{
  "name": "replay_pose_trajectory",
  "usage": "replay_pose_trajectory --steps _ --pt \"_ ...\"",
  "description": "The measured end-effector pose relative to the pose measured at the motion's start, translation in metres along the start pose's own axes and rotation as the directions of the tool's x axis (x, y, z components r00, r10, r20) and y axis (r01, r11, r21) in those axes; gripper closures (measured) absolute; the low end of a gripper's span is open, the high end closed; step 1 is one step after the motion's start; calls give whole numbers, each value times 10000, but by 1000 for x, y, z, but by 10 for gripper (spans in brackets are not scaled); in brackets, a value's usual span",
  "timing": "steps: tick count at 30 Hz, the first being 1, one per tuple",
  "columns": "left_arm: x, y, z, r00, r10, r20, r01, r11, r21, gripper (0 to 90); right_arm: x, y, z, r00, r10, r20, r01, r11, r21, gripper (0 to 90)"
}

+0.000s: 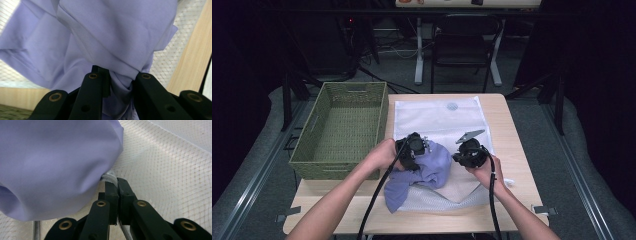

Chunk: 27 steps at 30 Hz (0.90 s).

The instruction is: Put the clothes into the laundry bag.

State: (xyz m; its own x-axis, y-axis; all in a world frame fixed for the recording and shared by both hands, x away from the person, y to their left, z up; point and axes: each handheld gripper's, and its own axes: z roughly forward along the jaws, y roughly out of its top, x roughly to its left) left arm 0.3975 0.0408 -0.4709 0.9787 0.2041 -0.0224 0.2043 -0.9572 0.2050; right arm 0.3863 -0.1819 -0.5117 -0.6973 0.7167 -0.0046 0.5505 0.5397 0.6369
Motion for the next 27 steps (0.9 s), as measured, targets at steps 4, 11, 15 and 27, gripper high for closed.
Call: replay_pose_trajectory --steps 4,11,15,27 --pt "-2 -8 24 9991 -336 242 333 9994 136 803 1 0 0 10000 18 -18 -18 10000 40 884" --pt "-4 -21 49 9939 -1054 315 1065 9937 -363 740 3 0 2 10000 20 -90 -19 9999 152 884" --pt "-6 -24 44 9897 -1422 170 1430 9882 -553 549 2 0 2 9999 42 -113 -40 9999 140 884" --pt "-10 -12 -7 9867 -1612 -197 1511 9556 -2530 167 1 3 2 9999 87 -93 -86 9999 140 885"
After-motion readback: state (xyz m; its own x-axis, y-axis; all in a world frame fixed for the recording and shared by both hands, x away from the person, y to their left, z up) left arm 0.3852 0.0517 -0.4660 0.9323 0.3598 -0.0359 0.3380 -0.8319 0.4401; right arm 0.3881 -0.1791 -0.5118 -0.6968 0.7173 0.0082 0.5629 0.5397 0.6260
